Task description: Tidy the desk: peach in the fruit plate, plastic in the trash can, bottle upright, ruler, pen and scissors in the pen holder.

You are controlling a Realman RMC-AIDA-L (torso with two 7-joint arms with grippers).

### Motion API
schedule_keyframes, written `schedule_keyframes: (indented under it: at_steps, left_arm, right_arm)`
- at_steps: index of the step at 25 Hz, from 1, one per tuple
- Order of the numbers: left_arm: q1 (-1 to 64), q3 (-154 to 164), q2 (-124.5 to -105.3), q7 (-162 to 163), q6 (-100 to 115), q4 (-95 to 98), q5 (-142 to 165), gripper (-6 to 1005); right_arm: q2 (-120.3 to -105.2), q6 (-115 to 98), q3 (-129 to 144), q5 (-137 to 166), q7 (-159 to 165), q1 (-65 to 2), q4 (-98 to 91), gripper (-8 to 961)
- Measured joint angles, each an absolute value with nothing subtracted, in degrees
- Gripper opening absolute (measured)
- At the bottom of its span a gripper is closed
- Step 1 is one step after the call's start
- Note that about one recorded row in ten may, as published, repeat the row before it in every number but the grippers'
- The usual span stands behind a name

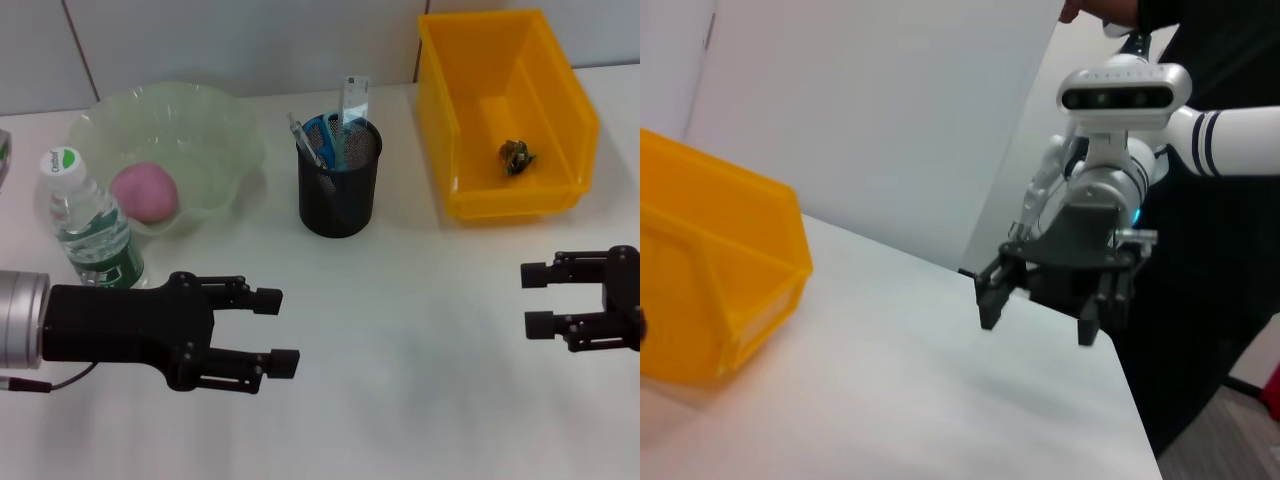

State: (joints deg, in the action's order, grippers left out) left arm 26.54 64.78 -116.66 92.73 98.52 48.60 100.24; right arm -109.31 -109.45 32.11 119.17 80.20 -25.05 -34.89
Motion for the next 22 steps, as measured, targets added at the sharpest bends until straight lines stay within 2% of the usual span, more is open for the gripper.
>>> schedule_keyframes:
  at_steps: [22]
  left_arm:
    - [26.6,64.0,-116.20,93.0,99.1,49.0,100.1,799]
  right_arm:
    - [-111.64,-109.0,35.6,119.8,79.6,-28.0,-32.9,723]
